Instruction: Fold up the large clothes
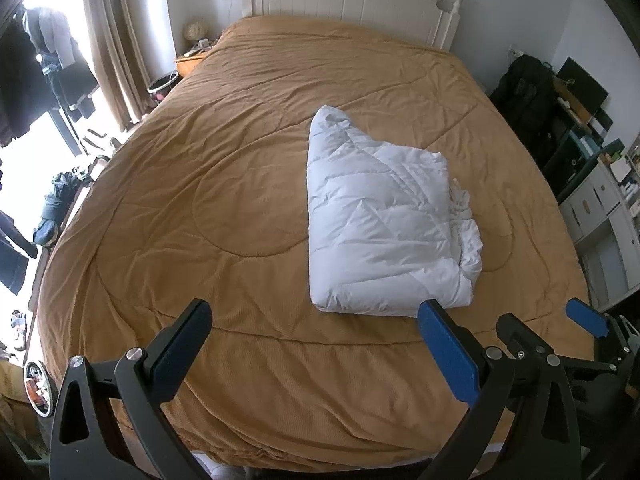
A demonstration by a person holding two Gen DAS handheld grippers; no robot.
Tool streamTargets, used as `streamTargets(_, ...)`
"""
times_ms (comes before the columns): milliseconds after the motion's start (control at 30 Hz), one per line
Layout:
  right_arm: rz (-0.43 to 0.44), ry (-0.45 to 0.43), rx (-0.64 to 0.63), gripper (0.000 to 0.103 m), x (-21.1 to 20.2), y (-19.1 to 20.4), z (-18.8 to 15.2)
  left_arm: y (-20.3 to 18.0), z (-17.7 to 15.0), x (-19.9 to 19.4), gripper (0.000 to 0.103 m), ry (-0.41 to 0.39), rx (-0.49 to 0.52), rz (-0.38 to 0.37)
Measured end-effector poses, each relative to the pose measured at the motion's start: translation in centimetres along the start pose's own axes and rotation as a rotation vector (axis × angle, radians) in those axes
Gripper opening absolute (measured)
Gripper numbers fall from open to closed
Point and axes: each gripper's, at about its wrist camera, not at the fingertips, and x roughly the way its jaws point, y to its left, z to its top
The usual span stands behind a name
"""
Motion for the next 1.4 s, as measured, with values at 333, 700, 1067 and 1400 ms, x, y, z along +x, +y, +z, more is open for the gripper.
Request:
streamTargets(333,0.000,0.001,0.005,0.103,-0.1,-0.6,0.2,0.2,-0.2,0.4,0.102,0.015,-0.029,0.000)
streamTargets(700,-0.001,0.001,0.009,0.103,-0.2,-1.0,0.2,0.0,-0.5,0.9,0.102,0.034,-0.032,0.004)
streamTargets(1067,0.001,0.009,0.005,0.103,-0.2,-1.3,0.4,-0.4,-0.6,1.1,0.102,0.034,-0.032,0.023)
streamTargets(1400,-0.004,0.015,0.007,0.103,-0.2,-1.2,0.2,-0.5,-0.7,1.1,0.102,0.039,-0.032,0.025)
